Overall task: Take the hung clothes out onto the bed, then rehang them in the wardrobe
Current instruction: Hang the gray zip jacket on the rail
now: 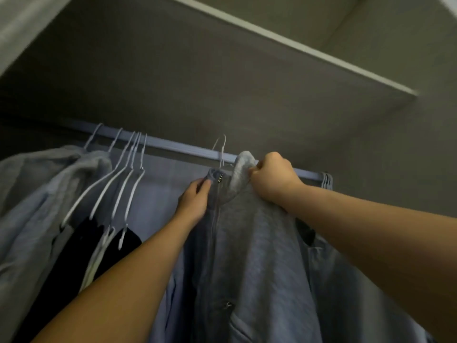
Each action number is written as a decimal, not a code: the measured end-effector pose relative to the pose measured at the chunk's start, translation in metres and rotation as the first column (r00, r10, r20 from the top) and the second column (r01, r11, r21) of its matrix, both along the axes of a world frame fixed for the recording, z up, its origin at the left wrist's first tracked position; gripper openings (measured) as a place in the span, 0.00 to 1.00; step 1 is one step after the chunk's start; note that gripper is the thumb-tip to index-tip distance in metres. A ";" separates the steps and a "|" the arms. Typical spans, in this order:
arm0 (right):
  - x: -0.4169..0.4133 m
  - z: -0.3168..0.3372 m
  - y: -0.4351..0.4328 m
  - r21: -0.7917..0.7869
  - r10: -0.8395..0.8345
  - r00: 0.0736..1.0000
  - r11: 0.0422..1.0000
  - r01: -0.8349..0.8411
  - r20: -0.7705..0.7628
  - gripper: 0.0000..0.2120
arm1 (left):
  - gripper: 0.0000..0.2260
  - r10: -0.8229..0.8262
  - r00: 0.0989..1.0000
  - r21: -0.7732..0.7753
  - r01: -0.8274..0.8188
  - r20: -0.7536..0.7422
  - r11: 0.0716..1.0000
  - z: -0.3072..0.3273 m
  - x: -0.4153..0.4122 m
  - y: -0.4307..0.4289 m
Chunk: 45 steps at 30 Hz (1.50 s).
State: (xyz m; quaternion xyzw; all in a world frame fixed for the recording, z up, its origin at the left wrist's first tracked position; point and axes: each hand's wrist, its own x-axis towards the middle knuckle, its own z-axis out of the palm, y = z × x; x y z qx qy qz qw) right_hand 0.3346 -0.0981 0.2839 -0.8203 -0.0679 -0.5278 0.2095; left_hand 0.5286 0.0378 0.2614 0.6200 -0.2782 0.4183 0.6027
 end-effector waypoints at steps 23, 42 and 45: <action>0.021 -0.074 -0.047 -0.664 -0.443 0.849 0.547 0.509 0.286 0.33 | 0.42 -0.026 0.998 -0.068 0.030 0.058 0.997 -0.032 0.024 -0.057; -0.008 -0.076 -0.155 -0.695 -0.644 0.755 0.485 0.531 0.127 0.43 | 0.45 -0.249 0.968 0.019 0.250 -0.025 0.968 -0.037 0.017 -0.210; -0.013 -0.075 -0.175 -0.702 -0.699 0.705 0.443 0.558 0.120 0.43 | 0.43 -0.312 0.949 0.041 0.314 -0.053 0.948 -0.036 0.014 -0.242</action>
